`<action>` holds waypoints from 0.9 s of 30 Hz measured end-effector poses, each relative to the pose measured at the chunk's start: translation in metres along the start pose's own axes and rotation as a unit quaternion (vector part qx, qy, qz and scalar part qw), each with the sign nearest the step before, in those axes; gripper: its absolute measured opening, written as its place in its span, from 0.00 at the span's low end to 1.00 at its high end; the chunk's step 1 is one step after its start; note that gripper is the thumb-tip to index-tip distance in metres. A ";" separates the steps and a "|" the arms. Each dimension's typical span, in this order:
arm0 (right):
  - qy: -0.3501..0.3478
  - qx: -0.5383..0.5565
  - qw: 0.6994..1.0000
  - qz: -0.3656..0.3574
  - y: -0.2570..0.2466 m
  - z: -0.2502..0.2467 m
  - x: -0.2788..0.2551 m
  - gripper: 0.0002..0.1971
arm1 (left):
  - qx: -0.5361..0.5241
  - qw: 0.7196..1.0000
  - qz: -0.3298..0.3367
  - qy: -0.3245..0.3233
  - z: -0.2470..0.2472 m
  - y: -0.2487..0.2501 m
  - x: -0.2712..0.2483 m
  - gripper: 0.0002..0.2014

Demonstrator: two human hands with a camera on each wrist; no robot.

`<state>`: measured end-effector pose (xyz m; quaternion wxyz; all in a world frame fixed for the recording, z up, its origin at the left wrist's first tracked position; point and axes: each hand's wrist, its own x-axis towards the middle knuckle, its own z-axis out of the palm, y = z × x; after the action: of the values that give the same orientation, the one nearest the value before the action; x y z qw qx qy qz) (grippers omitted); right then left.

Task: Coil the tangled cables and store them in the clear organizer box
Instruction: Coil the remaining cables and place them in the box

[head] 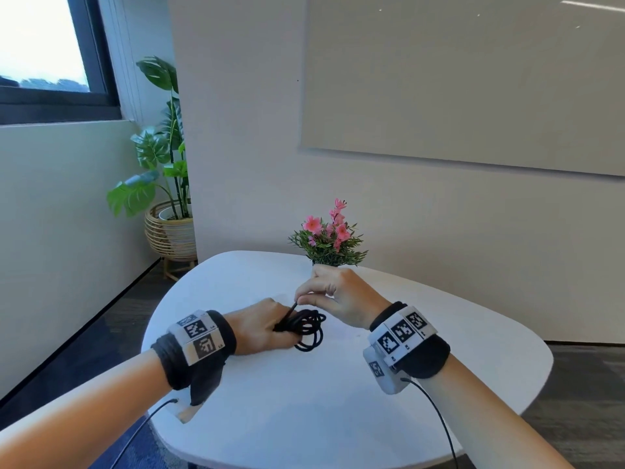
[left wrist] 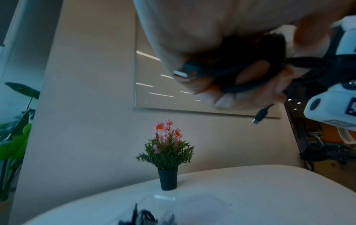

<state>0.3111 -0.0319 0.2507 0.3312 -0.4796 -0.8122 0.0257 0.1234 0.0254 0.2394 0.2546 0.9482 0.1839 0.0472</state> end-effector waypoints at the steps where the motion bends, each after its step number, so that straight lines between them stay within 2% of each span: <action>1: 0.000 0.019 1.000 0.004 0.003 0.000 -0.001 0.07 | 0.010 1.000 -0.004 0.003 -0.002 0.002 -0.001 0.09; 3: 0.012 0.060 0.998 0.020 0.010 0.000 -0.004 0.08 | -0.037 0.999 -0.014 0.023 -0.005 0.004 0.000 0.02; 6: 0.063 0.130 0.984 0.103 0.020 0.007 -0.012 0.10 | -0.156 0.984 -0.020 0.086 -0.013 0.009 0.002 0.09; 8: 0.083 0.140 0.974 0.156 0.020 0.018 -0.017 0.10 | -0.203 0.971 -0.022 0.121 -0.016 0.013 0.006 0.05; 10: 0.073 0.051 0.981 0.170 0.018 0.027 -0.020 0.10 | -0.215 0.960 -0.043 0.172 -0.018 0.014 0.012 0.04; 12: 0.014 -0.075 0.982 0.172 0.007 0.032 -0.024 0.09 | -0.259 0.935 -0.099 0.219 -0.022 0.008 0.018 0.06; 13: -0.013 -0.120 0.979 0.165 0.001 0.034 -0.026 0.09 | -0.268 0.928 -0.128 0.223 -0.024 0.004 0.020 0.07; 14: -0.029 -0.153 0.977 0.148 -0.003 0.036 -0.028 0.09 | -0.234 0.936 -0.150 0.214 -0.025 0.000 0.022 0.08; 16: -0.043 -0.204 0.973 0.101 -0.009 0.037 -0.030 0.08 | -0.061 0.968 -0.172 0.173 -0.023 -0.006 0.024 0.09; 18: -0.056 -0.230 0.970 0.060 -0.016 0.033 -0.030 0.05 | 0.069 0.971 -0.180 0.138 -0.016 -0.007 0.024 0.10; 19: -0.060 -0.251 0.965 0.035 -0.020 0.030 -0.028 0.04 | 0.102 0.972 -0.177 0.114 -0.010 -0.009 0.025 0.12; 23: -0.060 -0.324 0.939 -0.101 -0.030 0.018 -0.016 0.09 | 0.182 0.977 -0.110 -0.002 0.004 -0.012 0.023 0.14; 25: -0.056 -0.311 0.938 -0.143 -0.031 0.004 -0.007 0.09 | 0.188 0.980 -0.060 -0.020 0.007 -0.012 0.022 0.14; 27: -0.056 -0.281 0.947 -0.144 -0.028 -0.008 0.000 0.10 | 0.179 0.984 -0.020 -0.012 0.006 -0.009 0.020 0.14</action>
<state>0.2938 -0.0494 0.2669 0.1373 -0.4290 -0.8641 -0.2247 0.1406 0.0370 0.2294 0.0835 0.9752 0.2051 -0.0033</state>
